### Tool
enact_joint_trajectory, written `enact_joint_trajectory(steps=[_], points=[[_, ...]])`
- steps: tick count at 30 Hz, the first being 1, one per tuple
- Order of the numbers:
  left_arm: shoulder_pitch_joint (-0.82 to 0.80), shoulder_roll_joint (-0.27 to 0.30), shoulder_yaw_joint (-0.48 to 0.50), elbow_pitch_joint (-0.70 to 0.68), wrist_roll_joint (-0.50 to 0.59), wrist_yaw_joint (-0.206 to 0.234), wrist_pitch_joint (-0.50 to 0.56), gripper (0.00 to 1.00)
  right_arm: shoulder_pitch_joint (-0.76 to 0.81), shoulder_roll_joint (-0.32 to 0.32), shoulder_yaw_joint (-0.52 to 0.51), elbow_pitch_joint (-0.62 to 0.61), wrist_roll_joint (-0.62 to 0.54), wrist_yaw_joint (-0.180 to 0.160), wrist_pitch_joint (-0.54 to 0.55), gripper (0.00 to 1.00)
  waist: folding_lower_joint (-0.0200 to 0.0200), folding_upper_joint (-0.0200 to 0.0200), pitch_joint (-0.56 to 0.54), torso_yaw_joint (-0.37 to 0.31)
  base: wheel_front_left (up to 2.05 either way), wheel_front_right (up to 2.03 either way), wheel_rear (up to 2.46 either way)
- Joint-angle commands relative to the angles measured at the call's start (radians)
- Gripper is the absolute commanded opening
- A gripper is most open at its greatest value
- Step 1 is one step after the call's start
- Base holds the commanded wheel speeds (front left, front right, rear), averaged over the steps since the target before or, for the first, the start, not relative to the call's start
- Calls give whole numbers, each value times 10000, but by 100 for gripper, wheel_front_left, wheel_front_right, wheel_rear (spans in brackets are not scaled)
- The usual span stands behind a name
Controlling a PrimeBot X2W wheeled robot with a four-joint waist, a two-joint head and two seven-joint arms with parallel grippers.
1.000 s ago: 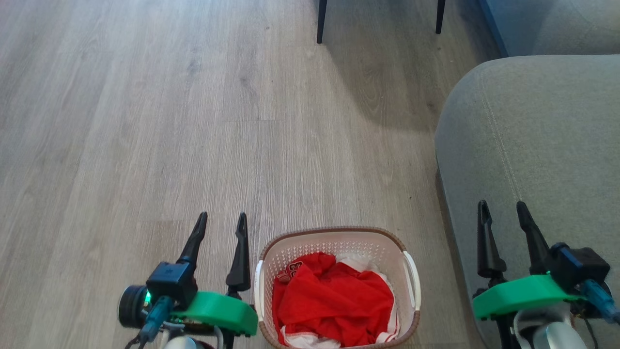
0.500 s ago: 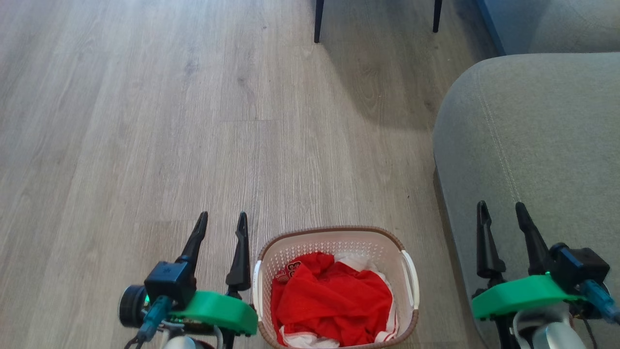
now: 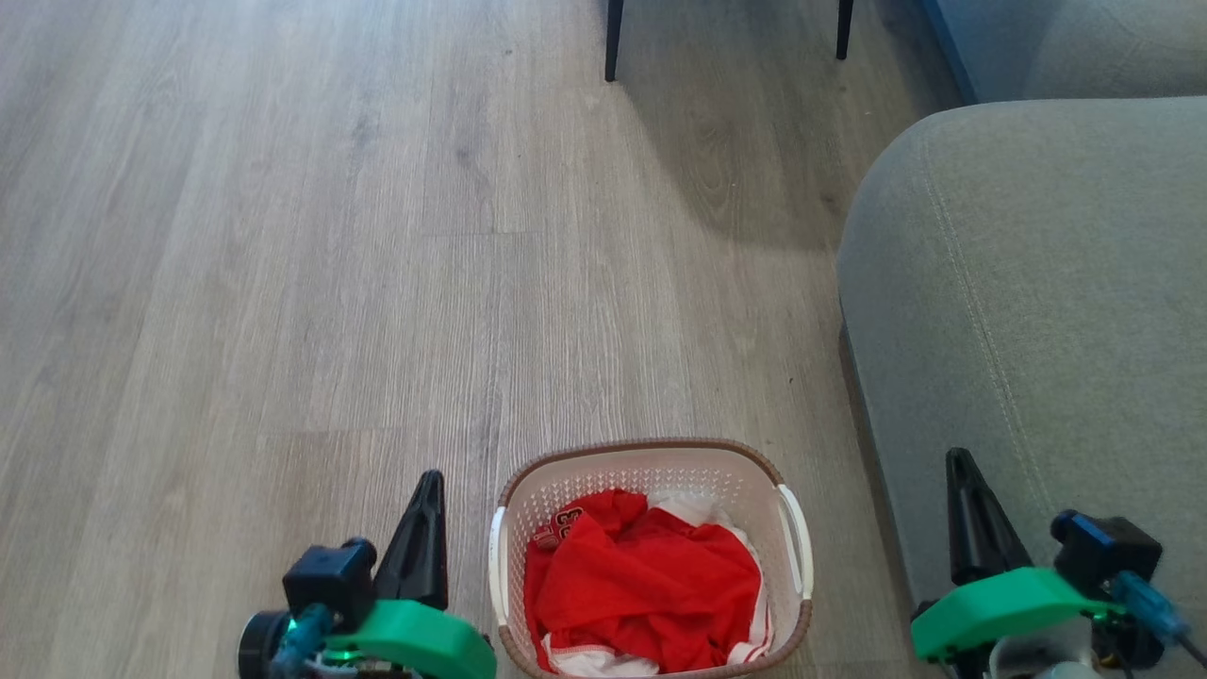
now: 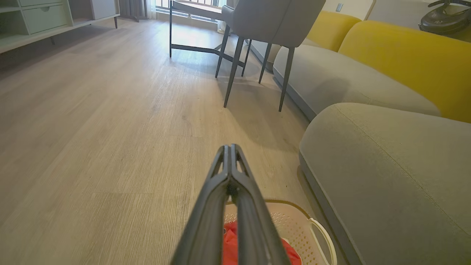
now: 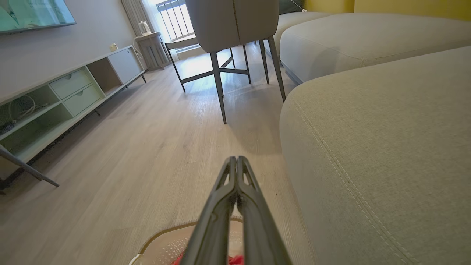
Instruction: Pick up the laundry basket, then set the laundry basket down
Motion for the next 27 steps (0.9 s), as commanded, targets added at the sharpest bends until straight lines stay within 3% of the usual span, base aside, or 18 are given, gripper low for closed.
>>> enact_joint_trajectory(steps=[1, 27], points=[[-398, 40, 149, -295, -313, -89, 50, 0, -343, -54, -46, -274, 319, 4, 48, 0, 0, 0, 0, -5, 0, 0, 0], [-781, 187, 885, 128, -3295, -611, 647, 0, -697, -203, -213, 62, 3197, 19, 652, 0, 0, 0, -3, -94, 0, 0, 0]])
